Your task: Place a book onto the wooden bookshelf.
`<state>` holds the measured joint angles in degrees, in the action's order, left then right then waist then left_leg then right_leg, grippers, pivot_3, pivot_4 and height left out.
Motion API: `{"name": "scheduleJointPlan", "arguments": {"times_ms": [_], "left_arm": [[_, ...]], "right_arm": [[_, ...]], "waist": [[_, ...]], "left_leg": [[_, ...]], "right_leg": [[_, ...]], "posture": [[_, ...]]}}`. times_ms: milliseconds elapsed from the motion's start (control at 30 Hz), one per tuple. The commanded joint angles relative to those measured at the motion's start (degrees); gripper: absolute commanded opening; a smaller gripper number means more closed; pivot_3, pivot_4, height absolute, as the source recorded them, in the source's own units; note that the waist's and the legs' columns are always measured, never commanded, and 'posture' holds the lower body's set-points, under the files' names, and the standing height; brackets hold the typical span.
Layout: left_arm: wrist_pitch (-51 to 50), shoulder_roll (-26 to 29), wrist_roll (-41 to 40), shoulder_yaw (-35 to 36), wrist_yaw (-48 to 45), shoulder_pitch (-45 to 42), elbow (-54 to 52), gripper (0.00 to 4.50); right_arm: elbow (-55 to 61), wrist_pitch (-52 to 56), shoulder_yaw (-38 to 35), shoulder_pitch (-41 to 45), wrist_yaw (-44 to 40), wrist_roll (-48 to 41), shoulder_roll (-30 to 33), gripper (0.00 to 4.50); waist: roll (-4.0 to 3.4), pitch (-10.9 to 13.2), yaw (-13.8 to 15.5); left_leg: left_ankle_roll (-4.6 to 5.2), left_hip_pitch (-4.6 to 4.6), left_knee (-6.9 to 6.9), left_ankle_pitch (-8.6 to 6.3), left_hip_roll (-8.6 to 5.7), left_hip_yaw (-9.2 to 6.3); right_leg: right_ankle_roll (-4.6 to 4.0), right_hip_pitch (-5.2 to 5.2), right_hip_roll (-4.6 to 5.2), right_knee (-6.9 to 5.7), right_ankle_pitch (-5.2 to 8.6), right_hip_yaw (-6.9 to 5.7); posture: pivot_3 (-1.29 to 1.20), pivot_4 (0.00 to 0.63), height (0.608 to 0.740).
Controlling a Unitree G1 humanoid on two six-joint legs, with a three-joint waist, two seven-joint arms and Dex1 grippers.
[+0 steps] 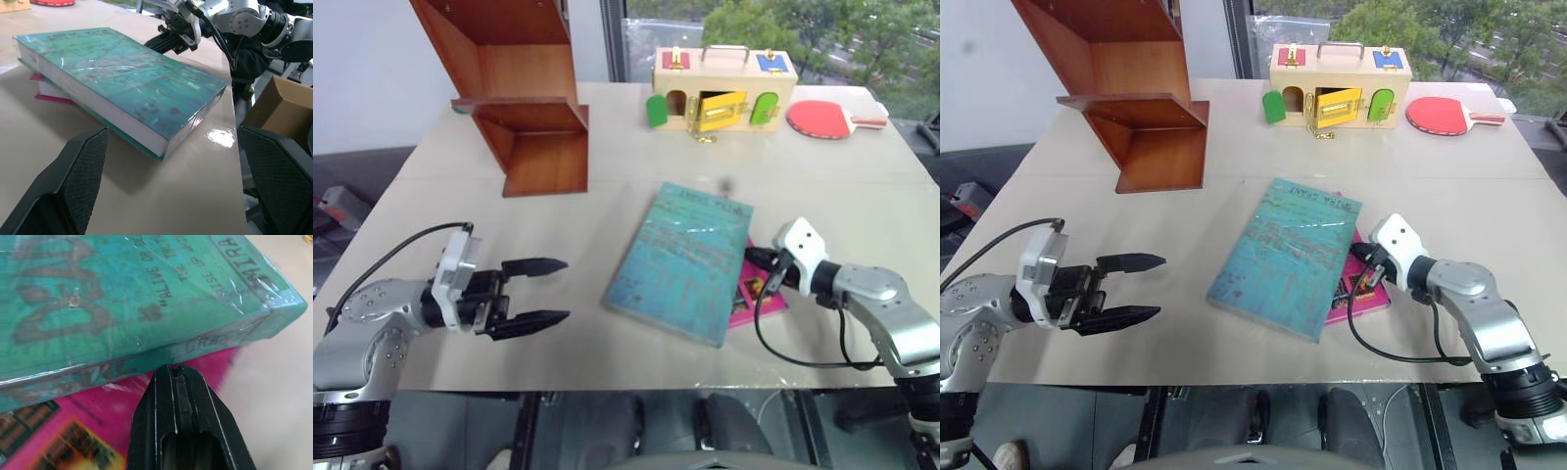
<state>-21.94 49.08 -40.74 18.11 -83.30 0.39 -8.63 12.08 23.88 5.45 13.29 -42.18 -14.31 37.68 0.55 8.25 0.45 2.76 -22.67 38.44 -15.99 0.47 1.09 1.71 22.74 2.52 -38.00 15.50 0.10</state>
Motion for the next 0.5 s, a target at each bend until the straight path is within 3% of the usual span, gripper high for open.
{"name": "scheduleJointPlan", "arguments": {"times_ms": [33,267,433,500], "left_arm": [[0.7,0.8,-0.9,2.4,0.4,1.1,-2.5,4.50],[-0.1,0.3,-0.4,2.2,2.6,2.4,-3.1,4.50],[-8.3,-2.3,-1.2,-1.0,13.8,-1.4,-3.9,4.50],[-11.9,-3.2,-1.3,-2.4,17.4,-3.6,-3.5,4.50]], "right_arm": [[-0.6,-1.9,-1.4,1.3,-0.3,0.7,0.0,0.04],[6.9,2.5,-9.8,-4.7,-1.8,-5.1,3.5,0.04],[14.0,4.8,-14.8,-9.9,-2.0,-10.3,3.6,0.04],[17.4,5.5,-17.6,-12.6,-2.1,-13.5,3.0,0.56]], "waist": [[0.00,0.0,0.1],[-0.01,0.0,0.4],[-0.01,0.0,0.2],[0.00,0.0,0.4]], "left_leg": [[0.00,0.00,0.00,0.00,0.00,-0.01],[0.00,-0.06,-0.01,0.00,0.00,-0.04],[0.02,-0.03,-0.01,-0.01,0.00,-0.08],[0.02,-0.02,0.01,-0.01,0.00,-0.15]], "right_leg": [[0.00,0.00,0.00,0.00,0.00,-0.01],[-0.01,0.01,0.07,0.01,0.00,-0.05],[0.00,-0.01,0.08,-0.01,0.00,-0.06],[0.01,-0.05,0.09,-0.05,-0.01,-0.11]], "posture": [[0.00,0.150,0.740],[0.00,0.150,0.740],[0.00,0.150,0.740],[0.00,0.150,0.740]]}}
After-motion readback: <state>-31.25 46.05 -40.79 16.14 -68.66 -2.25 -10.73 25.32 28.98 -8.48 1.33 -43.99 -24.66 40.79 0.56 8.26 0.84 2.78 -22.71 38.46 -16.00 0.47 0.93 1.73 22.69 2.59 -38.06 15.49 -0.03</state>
